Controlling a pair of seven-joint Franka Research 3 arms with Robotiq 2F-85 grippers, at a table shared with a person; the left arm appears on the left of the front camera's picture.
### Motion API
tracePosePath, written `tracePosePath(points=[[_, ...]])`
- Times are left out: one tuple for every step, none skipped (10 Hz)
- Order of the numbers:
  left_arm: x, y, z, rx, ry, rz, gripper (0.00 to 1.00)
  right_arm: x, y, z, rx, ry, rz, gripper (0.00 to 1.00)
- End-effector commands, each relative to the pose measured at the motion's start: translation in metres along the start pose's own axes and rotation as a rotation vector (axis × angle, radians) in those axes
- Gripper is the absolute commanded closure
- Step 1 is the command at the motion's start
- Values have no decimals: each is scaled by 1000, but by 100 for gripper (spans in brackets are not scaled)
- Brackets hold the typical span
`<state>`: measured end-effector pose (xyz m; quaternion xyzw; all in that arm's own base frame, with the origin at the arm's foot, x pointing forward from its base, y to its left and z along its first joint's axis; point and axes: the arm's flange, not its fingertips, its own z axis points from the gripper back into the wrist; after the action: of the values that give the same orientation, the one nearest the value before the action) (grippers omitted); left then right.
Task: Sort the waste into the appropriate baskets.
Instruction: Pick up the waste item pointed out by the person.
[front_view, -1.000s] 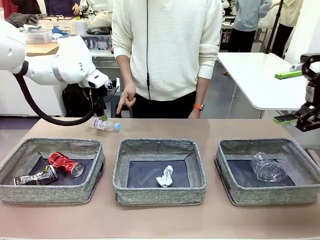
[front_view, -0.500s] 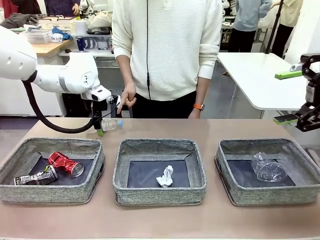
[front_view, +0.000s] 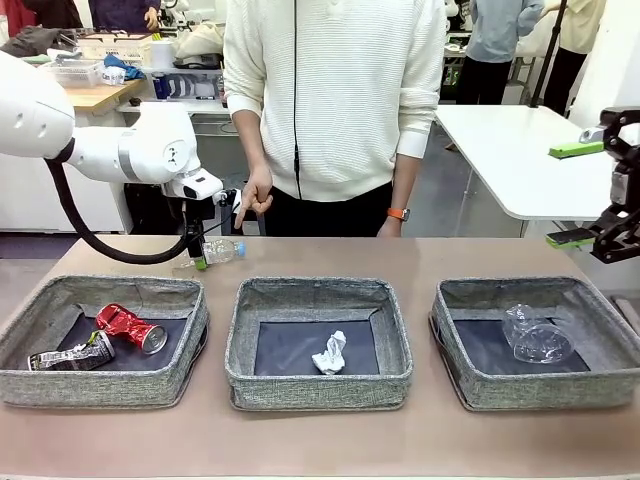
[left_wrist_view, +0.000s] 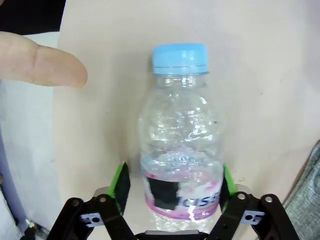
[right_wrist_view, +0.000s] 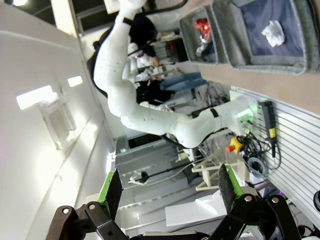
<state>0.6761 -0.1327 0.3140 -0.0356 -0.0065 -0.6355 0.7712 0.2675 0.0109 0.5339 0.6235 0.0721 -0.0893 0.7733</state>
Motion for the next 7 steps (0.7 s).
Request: tracePosePath(points=[[1, 2, 5, -19, 18, 16, 83, -1, 5, 0, 15, 1, -4, 0], [1, 2, 6, -18, 17, 15, 100, -1, 5, 0, 15, 1, -4, 0], [1, 1, 8, -19, 16, 16, 100, -1, 5, 0, 15, 1, -4, 0], [-1, 1, 10, -17, 18, 14, 100, -1, 5, 0, 15, 1, -4, 0], [-2, 1, 12, -15, 16, 14, 95, -1, 5, 0, 15, 1, -4, 0], [-4, -1, 17, -20, 7, 9, 100, -1, 5, 0, 15, 1, -4, 0], [-5, -2, 19, -17, 8, 6, 100, -1, 5, 0, 15, 1, -4, 0]])
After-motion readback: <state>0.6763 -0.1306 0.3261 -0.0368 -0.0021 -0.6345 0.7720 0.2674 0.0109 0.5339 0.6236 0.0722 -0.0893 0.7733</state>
